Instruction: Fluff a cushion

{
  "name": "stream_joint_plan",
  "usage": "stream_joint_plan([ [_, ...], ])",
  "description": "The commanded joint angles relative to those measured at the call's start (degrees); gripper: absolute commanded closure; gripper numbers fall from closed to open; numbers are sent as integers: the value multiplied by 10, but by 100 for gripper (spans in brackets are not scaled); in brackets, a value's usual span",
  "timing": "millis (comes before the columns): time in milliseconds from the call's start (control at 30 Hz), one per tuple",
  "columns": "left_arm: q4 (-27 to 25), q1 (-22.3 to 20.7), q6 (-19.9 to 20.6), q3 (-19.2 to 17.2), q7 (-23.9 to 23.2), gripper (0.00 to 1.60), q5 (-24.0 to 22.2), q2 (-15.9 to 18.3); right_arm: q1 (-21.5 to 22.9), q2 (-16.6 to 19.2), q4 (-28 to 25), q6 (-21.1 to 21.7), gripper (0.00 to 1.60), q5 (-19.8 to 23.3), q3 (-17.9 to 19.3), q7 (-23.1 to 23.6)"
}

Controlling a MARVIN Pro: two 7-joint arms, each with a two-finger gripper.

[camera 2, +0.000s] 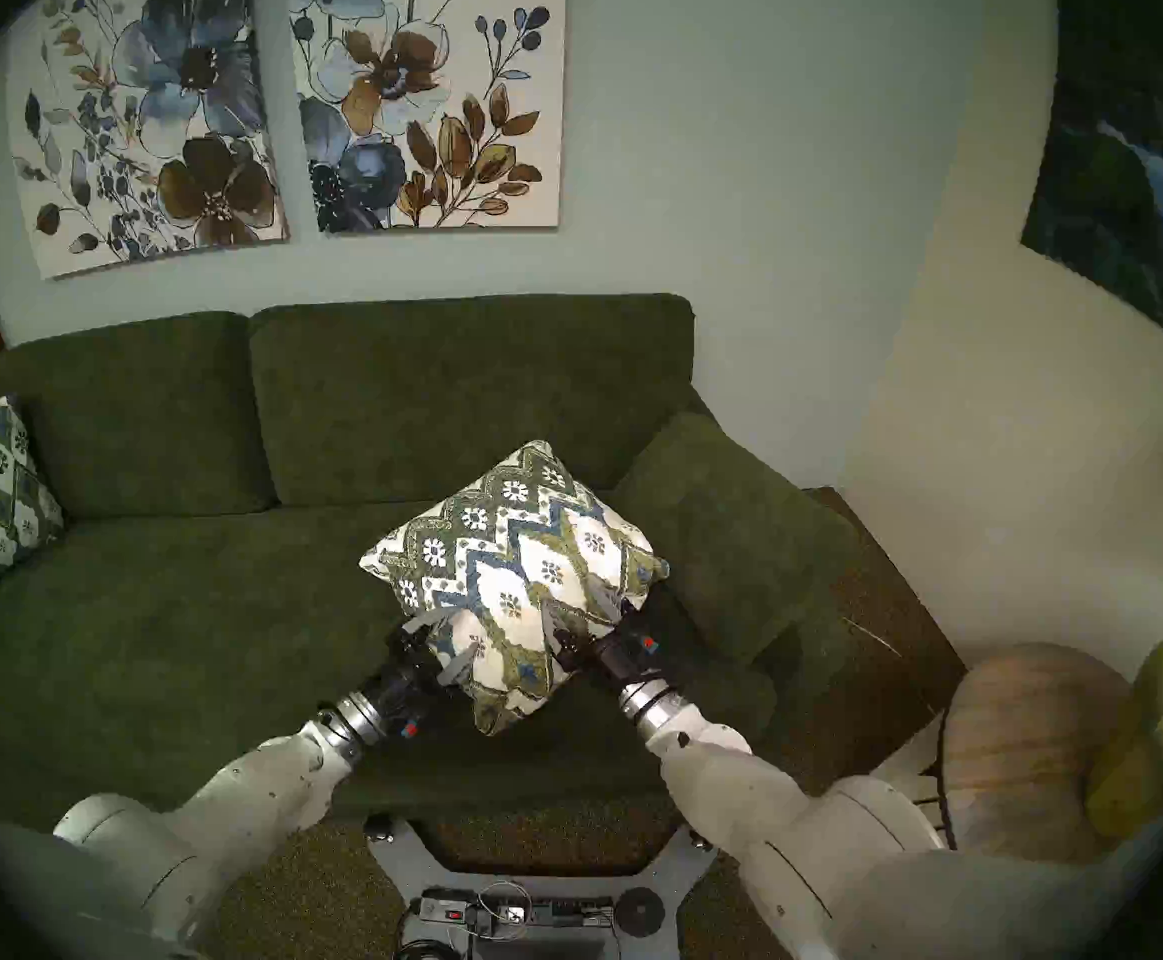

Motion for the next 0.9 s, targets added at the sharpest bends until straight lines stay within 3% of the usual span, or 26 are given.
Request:
stream_joint_plan([
  [0,21,3,1,-4,-8,0,-8,-21,-11,2,17,13,0,4,3,-5],
  [500,64,-17,-14,-30,-32,0,-38,-46,-1,-12,38,28,0,12,0,-13],
  [633,39,-29,-32,-28,-12,0,-38,-61,16,-14,35,33,0,13,-2,-11],
  [667,9,-36,-40,-21,8,0,-31,-62,27,-16,27,29,0,13,-3,-6],
  [867,-27,-53,-39,-21,41,0,-30,-50,61,-18,-7,6,0,14,-1,8],
])
